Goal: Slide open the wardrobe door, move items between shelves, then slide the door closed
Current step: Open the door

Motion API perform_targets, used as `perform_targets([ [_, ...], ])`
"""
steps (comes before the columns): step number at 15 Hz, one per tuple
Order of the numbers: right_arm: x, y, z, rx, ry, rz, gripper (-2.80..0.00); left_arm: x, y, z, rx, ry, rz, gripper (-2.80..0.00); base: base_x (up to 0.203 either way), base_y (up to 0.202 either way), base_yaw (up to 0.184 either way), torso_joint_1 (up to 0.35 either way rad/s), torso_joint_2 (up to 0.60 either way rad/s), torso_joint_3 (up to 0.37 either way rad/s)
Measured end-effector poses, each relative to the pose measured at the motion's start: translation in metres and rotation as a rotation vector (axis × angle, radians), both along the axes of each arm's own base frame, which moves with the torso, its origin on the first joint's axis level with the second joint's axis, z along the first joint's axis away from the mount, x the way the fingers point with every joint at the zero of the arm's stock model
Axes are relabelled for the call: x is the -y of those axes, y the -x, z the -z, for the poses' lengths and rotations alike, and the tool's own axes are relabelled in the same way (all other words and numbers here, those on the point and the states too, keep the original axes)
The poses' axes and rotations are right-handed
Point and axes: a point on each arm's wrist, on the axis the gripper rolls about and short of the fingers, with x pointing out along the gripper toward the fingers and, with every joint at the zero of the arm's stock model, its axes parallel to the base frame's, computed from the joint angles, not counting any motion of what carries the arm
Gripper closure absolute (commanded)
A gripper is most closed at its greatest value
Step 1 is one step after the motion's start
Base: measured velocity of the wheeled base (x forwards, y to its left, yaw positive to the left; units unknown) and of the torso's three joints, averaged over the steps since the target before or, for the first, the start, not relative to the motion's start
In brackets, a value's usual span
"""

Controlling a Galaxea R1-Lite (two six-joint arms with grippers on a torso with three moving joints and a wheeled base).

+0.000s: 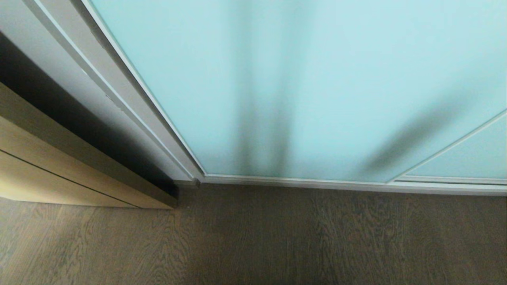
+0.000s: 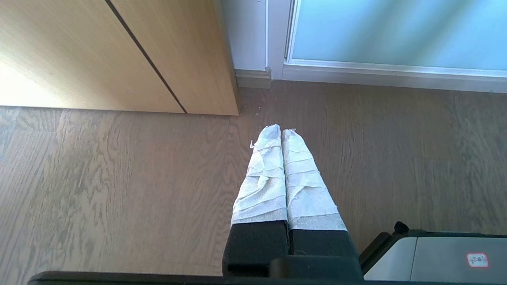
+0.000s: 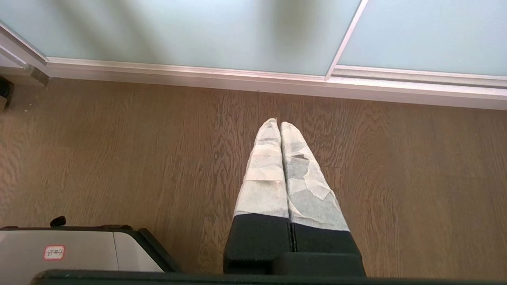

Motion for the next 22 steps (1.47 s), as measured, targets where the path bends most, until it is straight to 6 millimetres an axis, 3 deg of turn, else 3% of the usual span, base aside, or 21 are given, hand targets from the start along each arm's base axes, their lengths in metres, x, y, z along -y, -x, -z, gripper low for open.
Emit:
perform_targets([
  [9, 0.0, 0.0, 0.0, 0.0, 0.0, 0.0, 0.0, 0.0, 0.0, 0.0, -0.004, -0.015, 0.001, 0.0, 0.0, 0.0, 0.0, 0.0, 0.0, 0.0],
  [11, 0.0, 0.0, 0.0, 0.0, 0.0, 0.0, 0.0, 0.0, 0.003, -0.009, 0.014, -0.021, 0.005, 0.0, 0.0, 0.0, 0.0, 0.0, 0.0, 0.0],
  [15, 0.0, 0.0, 0.0, 0.0, 0.0, 0.0, 0.0, 0.0, 0.012, -0.07, 0.137, -0.025, 0.009, 0.0, 0.0, 0.0, 0.0, 0.0, 0.0, 0.0],
  [17, 0.0, 0.0, 0.0, 0.0, 0.0, 0.0, 0.0, 0.0, 0.006, -0.102, 0.181, -0.027, 0.008, 0.0, 0.0, 0.0, 0.0, 0.0, 0.0, 0.0],
  [22, 0.0, 0.0, 0.0, 0.0, 0.0, 0.0, 0.0, 0.0, -0.044, -0.166, 0.334, -0.027, 0.004, 0.0, 0.0, 0.0, 0.0, 0.0, 0.0, 0.0],
])
